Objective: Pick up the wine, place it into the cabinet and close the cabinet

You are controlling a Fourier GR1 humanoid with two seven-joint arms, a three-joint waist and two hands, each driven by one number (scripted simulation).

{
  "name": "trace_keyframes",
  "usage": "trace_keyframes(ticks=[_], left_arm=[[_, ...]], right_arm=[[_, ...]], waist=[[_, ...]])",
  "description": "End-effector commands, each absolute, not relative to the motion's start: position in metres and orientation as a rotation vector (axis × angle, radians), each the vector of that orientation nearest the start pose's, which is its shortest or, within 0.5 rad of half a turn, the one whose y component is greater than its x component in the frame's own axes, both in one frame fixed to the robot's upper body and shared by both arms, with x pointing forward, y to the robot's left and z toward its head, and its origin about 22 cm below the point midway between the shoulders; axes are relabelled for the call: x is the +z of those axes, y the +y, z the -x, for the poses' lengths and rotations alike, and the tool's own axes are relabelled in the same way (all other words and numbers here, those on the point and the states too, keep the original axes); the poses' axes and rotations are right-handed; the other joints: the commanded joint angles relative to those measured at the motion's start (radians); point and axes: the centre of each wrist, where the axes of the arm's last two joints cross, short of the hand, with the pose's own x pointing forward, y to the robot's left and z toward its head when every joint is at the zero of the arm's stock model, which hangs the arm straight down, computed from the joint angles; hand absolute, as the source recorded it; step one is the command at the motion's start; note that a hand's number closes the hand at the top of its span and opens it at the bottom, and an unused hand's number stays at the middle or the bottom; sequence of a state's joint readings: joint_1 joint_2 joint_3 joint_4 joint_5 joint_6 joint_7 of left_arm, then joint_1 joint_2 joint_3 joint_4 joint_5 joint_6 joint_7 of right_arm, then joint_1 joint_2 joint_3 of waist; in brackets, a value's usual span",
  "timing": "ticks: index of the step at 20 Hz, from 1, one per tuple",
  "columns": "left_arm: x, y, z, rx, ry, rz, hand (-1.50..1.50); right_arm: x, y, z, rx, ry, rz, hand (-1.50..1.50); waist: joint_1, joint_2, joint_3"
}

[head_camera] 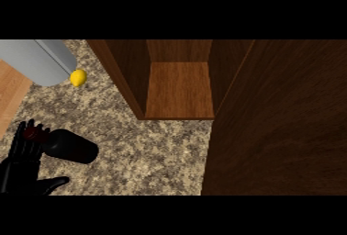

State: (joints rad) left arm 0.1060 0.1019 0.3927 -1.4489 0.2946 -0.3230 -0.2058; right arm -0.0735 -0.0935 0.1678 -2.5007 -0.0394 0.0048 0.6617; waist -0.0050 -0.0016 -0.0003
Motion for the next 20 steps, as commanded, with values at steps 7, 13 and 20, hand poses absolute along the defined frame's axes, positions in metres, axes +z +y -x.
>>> trace_keyframes(ticks=[7,13,20], left_arm=[[-0.059,0.360,-0.208,0.273,-1.647,0.005,-1.50],[-0.078,0.350,-0.205,0.280,-1.656,0.032,-1.50],[-0.102,0.363,-0.211,0.271,-1.629,0.051,-1.50]], right_arm=[[0.219,-0.209,-0.117,0.223,-1.954,-0.198,-1.50],[0.214,-0.217,-0.115,0.251,-1.953,-0.182,-1.50],[0.212,-0.200,-0.123,0.240,-1.955,-0.180,-1.50]], waist=[[0.000,0.001,0.000],[-0.001,0.001,0.000],[-0.002,0.001,0.000]])
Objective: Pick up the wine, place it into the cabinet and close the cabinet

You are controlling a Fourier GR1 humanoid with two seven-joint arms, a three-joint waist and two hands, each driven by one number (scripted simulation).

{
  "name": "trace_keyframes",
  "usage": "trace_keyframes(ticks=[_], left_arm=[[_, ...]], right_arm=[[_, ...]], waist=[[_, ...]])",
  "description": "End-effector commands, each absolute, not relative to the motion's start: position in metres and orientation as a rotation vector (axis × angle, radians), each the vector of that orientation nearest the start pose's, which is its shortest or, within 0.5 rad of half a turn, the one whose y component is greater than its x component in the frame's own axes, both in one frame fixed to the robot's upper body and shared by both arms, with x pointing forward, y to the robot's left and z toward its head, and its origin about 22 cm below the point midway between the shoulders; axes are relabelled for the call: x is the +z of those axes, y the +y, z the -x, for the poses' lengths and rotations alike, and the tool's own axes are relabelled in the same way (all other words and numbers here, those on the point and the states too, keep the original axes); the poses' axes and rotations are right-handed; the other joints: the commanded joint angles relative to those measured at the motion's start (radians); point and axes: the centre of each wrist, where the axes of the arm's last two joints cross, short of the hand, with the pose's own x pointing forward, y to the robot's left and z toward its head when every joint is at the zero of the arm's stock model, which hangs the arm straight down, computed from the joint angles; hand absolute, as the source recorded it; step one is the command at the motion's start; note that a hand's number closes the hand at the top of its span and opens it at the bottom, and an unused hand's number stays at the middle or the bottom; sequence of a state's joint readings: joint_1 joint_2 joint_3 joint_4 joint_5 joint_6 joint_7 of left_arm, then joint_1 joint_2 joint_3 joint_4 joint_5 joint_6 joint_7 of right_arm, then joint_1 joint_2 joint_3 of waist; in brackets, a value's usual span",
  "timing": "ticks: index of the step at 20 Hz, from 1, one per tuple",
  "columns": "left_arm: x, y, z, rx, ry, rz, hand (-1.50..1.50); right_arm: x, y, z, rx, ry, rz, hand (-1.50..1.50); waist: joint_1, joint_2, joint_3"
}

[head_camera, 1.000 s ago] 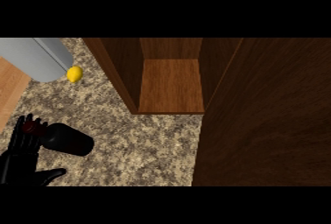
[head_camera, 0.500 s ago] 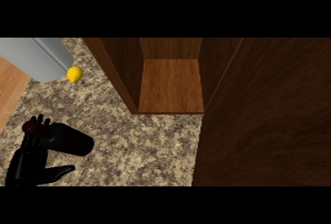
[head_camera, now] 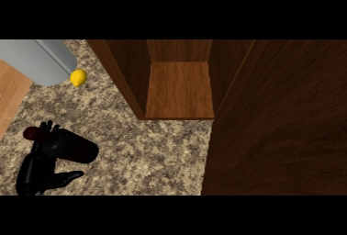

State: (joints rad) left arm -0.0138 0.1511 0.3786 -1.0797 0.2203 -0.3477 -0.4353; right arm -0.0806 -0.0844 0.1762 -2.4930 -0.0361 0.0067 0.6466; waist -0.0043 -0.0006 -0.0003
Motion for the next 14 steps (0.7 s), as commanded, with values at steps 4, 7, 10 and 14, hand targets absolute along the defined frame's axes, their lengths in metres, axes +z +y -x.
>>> trace_keyframes(ticks=[4,7,10,14], left_arm=[[-0.104,0.345,-0.211,0.288,-1.634,0.064,-1.50],[-0.110,0.355,-0.215,0.321,-1.634,0.062,-1.50],[-0.111,0.347,-0.215,0.345,-1.648,0.117,-1.50],[-0.117,0.334,-0.227,0.304,-1.657,0.191,1.50]], right_arm=[[0.219,-0.213,-0.114,0.251,-1.942,-0.177,-1.50],[0.223,-0.214,-0.133,0.258,-1.954,-0.169,-1.50],[0.221,-0.209,-0.123,0.257,-1.952,-0.172,-1.50],[0.224,-0.214,-0.133,0.231,-1.939,-0.175,-1.50]], waist=[[-0.001,0.000,0.000],[0.000,0.001,0.000],[0.001,0.000,0.000],[0.000,0.001,0.000]])
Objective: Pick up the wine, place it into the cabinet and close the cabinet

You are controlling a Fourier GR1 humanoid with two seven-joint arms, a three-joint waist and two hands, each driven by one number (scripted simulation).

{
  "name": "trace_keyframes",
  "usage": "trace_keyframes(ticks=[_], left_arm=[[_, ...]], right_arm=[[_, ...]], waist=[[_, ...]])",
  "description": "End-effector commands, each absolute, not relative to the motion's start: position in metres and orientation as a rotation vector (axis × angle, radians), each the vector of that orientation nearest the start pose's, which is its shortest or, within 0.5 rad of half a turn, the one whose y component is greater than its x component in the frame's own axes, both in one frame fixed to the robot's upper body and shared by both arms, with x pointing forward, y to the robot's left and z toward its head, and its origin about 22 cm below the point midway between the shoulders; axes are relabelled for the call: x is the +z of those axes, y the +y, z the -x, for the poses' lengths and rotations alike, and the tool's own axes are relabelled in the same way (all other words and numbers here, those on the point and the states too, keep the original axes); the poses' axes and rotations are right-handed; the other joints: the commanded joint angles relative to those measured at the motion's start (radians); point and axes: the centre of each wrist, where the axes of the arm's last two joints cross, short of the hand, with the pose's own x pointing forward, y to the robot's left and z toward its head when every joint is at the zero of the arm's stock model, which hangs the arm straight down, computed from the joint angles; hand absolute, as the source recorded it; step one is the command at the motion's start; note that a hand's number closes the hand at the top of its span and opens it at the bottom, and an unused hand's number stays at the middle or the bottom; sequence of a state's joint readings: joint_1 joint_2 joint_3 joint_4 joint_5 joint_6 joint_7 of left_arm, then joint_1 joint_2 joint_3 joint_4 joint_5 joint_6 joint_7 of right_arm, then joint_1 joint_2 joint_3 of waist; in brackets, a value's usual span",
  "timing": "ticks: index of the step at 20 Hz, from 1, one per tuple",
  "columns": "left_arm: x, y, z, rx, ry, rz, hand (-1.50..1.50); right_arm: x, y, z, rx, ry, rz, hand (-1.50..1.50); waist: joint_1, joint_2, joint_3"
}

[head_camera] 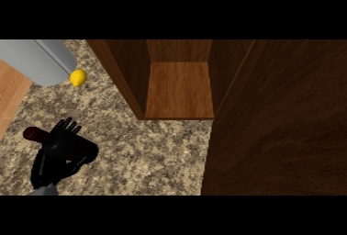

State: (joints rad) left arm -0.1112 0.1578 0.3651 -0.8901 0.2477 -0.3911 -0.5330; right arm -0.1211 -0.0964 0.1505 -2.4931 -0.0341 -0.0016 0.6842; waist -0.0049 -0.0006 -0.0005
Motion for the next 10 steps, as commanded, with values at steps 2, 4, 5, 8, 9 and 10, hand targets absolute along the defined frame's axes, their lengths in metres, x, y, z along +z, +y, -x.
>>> trace_keyframes(ticks=[2,4,5,8,9,10], left_arm=[[-0.117,0.354,-0.204,0.296,-1.637,0.256,1.50],[-0.111,0.317,-0.241,0.227,-1.676,0.229,1.50],[-0.119,0.323,-0.236,0.205,-1.687,0.214,1.50],[-0.111,0.354,-0.239,0.145,-1.711,0.190,1.50],[-0.114,0.346,-0.221,0.085,-1.692,0.185,1.50],[-0.118,0.320,-0.232,0.072,-1.711,0.153,1.50]], right_arm=[[0.213,-0.213,-0.136,0.233,-1.936,-0.172,-1.50],[0.212,-0.218,-0.134,0.227,-1.945,-0.184,-1.50],[0.217,-0.215,-0.121,0.246,-1.939,-0.183,-1.50],[0.216,-0.211,-0.132,0.235,-1.937,-0.173,-1.50],[0.229,-0.209,-0.119,0.242,-1.935,-0.177,-1.50],[0.227,-0.205,-0.115,0.233,-1.919,-0.186,-1.50]], waist=[[0.004,0.000,0.001],[-0.002,0.000,0.001],[-0.005,0.000,0.000],[-0.004,0.001,0.000],[0.000,-0.002,0.000],[-0.004,-0.002,0.000]])
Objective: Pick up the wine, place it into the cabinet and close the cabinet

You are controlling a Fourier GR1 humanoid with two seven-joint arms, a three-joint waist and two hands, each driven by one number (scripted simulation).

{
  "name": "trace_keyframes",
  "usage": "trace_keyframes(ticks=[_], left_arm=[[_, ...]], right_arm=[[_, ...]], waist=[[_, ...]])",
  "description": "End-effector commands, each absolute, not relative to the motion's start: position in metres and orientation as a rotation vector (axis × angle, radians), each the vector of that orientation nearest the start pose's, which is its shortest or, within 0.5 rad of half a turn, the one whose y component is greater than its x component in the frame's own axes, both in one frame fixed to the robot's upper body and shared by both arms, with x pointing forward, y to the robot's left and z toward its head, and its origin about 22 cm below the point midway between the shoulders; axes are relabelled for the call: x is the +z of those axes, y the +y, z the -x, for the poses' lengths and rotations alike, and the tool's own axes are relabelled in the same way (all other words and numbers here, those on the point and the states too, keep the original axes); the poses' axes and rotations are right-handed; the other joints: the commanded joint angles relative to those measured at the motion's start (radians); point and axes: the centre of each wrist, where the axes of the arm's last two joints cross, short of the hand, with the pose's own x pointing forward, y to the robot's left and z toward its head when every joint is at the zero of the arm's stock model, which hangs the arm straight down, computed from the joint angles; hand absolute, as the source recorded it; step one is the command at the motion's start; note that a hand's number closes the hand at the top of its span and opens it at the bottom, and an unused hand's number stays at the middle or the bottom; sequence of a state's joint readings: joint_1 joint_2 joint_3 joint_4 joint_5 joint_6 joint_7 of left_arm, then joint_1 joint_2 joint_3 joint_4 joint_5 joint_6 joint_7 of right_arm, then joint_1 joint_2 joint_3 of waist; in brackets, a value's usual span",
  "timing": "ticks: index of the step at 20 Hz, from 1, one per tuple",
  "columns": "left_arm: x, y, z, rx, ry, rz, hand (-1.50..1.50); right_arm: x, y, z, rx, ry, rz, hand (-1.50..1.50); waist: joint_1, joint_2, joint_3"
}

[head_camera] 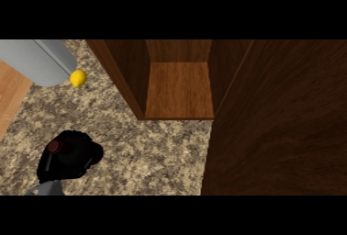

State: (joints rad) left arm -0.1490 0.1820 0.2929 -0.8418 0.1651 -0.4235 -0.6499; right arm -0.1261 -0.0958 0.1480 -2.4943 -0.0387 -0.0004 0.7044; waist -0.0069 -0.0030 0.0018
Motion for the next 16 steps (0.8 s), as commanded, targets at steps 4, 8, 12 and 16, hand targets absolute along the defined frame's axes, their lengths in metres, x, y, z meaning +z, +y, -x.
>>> trace_keyframes(ticks=[4,8,12,16], left_arm=[[-0.102,0.350,-0.237,0.023,-1.709,0.161,1.50],[-0.090,0.312,-0.237,0.049,-1.760,0.141,1.50],[-0.084,0.327,-0.239,0.019,-1.842,0.051,1.50],[-0.074,0.309,-0.246,0.036,-1.927,0.044,1.50]], right_arm=[[0.217,-0.209,-0.123,0.228,-1.936,-0.176,-1.50],[0.217,-0.218,-0.126,0.255,-1.931,-0.167,-1.50],[0.220,-0.210,-0.132,0.210,-1.946,-0.175,-1.50],[0.225,-0.217,-0.120,0.254,-1.941,-0.157,-1.50]], waist=[[0.001,0.002,-0.002],[0.007,0.001,-0.001],[0.006,0.001,-0.002],[0.003,0.001,-0.002]])
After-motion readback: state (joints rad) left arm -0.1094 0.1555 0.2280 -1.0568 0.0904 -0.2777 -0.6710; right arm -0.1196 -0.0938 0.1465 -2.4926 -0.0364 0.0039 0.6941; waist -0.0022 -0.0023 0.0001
